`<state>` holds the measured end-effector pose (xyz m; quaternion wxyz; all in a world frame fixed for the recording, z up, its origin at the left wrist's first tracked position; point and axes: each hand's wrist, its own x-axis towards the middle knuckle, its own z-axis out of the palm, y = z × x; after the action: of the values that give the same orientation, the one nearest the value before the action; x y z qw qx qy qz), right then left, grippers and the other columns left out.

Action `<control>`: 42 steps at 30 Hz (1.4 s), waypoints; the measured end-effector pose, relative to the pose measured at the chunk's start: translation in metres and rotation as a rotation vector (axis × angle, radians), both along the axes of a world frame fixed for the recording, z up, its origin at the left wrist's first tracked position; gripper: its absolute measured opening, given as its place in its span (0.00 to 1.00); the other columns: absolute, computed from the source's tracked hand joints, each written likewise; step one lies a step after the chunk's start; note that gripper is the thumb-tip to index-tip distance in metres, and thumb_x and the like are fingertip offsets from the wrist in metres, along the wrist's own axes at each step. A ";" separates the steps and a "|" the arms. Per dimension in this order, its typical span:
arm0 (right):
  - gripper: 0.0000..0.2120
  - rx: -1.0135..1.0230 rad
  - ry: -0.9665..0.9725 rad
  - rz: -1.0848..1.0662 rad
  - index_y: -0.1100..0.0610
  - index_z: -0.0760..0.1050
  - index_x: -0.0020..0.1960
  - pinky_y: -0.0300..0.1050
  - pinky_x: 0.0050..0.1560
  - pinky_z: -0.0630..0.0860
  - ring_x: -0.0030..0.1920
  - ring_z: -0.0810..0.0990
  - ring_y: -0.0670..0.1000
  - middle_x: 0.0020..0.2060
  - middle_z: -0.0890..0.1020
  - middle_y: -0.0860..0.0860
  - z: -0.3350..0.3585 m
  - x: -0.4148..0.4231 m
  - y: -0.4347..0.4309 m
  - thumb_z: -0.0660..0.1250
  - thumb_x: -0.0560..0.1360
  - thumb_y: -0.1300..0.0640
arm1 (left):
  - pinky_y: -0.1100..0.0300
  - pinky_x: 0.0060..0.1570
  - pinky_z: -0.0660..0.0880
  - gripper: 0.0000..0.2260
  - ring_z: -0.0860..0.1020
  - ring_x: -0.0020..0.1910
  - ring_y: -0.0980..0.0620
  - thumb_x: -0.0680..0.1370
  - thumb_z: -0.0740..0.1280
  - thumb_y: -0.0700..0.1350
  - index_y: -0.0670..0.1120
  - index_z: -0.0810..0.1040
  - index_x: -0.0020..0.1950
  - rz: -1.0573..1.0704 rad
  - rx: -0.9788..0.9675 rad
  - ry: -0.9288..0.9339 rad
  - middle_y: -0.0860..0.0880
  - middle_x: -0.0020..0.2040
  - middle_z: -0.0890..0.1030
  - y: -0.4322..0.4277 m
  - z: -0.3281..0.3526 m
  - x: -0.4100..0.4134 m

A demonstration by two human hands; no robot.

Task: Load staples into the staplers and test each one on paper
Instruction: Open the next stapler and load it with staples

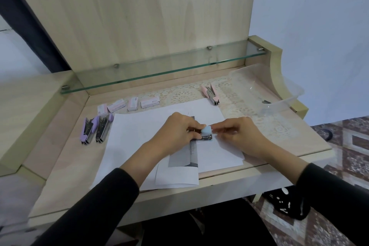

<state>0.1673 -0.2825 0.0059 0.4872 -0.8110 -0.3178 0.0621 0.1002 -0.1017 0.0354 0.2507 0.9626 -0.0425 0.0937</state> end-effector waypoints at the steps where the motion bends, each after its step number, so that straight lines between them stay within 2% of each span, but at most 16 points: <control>1: 0.14 0.013 -0.006 -0.003 0.56 0.81 0.51 0.25 0.46 0.72 0.40 0.78 0.33 0.40 0.83 0.48 0.000 -0.001 0.001 0.67 0.70 0.70 | 0.79 0.38 0.64 0.13 0.74 0.38 0.56 0.71 0.72 0.41 0.44 0.81 0.55 0.002 0.006 -0.002 0.45 0.46 0.84 0.000 0.000 0.000; 5: 0.19 0.041 -0.005 0.012 0.51 0.79 0.54 0.26 0.46 0.72 0.40 0.79 0.36 0.39 0.83 0.46 0.000 -0.002 0.001 0.65 0.70 0.71 | 0.76 0.39 0.64 0.13 0.76 0.41 0.54 0.72 0.71 0.40 0.44 0.80 0.56 -0.028 0.062 0.007 0.45 0.48 0.84 -0.003 -0.001 -0.002; 12: 0.17 0.032 0.028 0.015 0.53 0.80 0.52 0.25 0.47 0.72 0.43 0.80 0.37 0.41 0.83 0.49 -0.001 -0.004 0.000 0.65 0.71 0.71 | 0.77 0.39 0.65 0.13 0.73 0.38 0.57 0.72 0.71 0.40 0.46 0.80 0.56 -0.021 0.014 -0.013 0.47 0.48 0.83 -0.001 -0.003 -0.005; 17: 0.12 -0.026 0.015 -0.010 0.56 0.82 0.49 0.23 0.45 0.71 0.40 0.77 0.32 0.40 0.82 0.46 -0.001 -0.002 0.000 0.66 0.70 0.69 | 0.75 0.46 0.68 0.16 0.75 0.45 0.57 0.72 0.71 0.42 0.49 0.78 0.59 -0.018 -0.037 0.042 0.51 0.48 0.81 0.009 0.000 -0.008; 19: 0.11 -0.050 0.023 -0.022 0.57 0.82 0.47 0.24 0.44 0.70 0.39 0.78 0.35 0.39 0.82 0.46 0.000 -0.002 0.001 0.67 0.70 0.68 | 0.70 0.50 0.71 0.16 0.76 0.47 0.56 0.72 0.71 0.43 0.49 0.79 0.59 0.014 -0.039 0.055 0.52 0.49 0.80 0.014 0.000 -0.010; 22: 0.09 -0.070 0.033 -0.026 0.58 0.82 0.47 0.26 0.44 0.71 0.40 0.78 0.39 0.39 0.82 0.49 0.002 -0.003 0.004 0.68 0.69 0.66 | 0.59 0.49 0.74 0.11 0.76 0.45 0.54 0.72 0.71 0.42 0.48 0.81 0.54 0.053 -0.030 0.054 0.50 0.46 0.81 0.018 0.001 -0.014; 24: 0.09 -0.074 0.041 -0.034 0.57 0.82 0.48 0.27 0.44 0.72 0.40 0.79 0.43 0.40 0.82 0.48 0.007 -0.004 0.005 0.69 0.69 0.65 | 0.62 0.47 0.74 0.10 0.76 0.43 0.56 0.73 0.70 0.40 0.47 0.82 0.53 0.087 -0.118 0.043 0.51 0.45 0.81 0.018 0.003 -0.016; 27: 0.17 -0.062 0.119 0.059 0.51 0.79 0.54 0.35 0.49 0.75 0.44 0.79 0.46 0.46 0.81 0.45 0.022 -0.008 0.005 0.74 0.66 0.61 | 0.72 0.43 0.72 0.09 0.76 0.40 0.63 0.73 0.69 0.38 0.48 0.81 0.51 0.139 -0.455 0.058 0.53 0.43 0.81 0.015 0.012 -0.022; 29: 0.21 0.015 0.206 0.156 0.47 0.77 0.56 0.39 0.51 0.77 0.46 0.79 0.45 0.51 0.81 0.45 0.034 -0.014 0.007 0.75 0.65 0.60 | 0.70 0.43 0.73 0.08 0.78 0.40 0.59 0.73 0.69 0.38 0.49 0.79 0.48 0.113 -0.631 0.093 0.51 0.42 0.82 0.011 0.017 -0.027; 33: 0.15 0.290 0.354 0.215 0.54 0.80 0.49 0.42 0.43 0.77 0.42 0.76 0.54 0.46 0.83 0.51 0.051 -0.023 0.012 0.74 0.63 0.62 | 0.66 0.40 0.73 0.06 0.79 0.38 0.56 0.73 0.68 0.38 0.50 0.77 0.44 0.071 -0.759 0.100 0.51 0.39 0.82 0.001 0.025 -0.035; 36: 0.15 0.388 0.396 0.178 0.58 0.78 0.46 0.44 0.39 0.76 0.40 0.76 0.55 0.44 0.80 0.55 0.055 -0.028 0.015 0.74 0.59 0.61 | 0.66 0.40 0.75 0.06 0.79 0.41 0.56 0.73 0.69 0.41 0.52 0.79 0.44 0.096 -0.719 0.007 0.53 0.42 0.81 -0.004 0.028 -0.040; 39: 0.14 0.454 0.387 0.117 0.64 0.73 0.47 0.44 0.38 0.79 0.39 0.80 0.57 0.43 0.80 0.59 0.055 -0.032 0.016 0.73 0.63 0.68 | 0.66 0.40 0.78 0.10 0.79 0.41 0.60 0.68 0.75 0.42 0.52 0.79 0.46 0.148 -0.618 -0.050 0.55 0.46 0.81 -0.008 0.025 -0.047; 42: 0.13 0.510 0.388 0.026 0.63 0.71 0.47 0.46 0.39 0.81 0.39 0.83 0.58 0.47 0.79 0.65 0.058 -0.035 0.018 0.72 0.65 0.68 | 0.71 0.39 0.76 0.10 0.79 0.40 0.62 0.67 0.75 0.39 0.50 0.79 0.43 0.198 -0.551 -0.126 0.56 0.43 0.80 -0.010 0.021 -0.051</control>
<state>0.1326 -0.2646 0.0636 0.7253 -0.6318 -0.2347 0.1401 0.0489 -0.1118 0.0560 0.4890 0.8501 0.0629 0.1851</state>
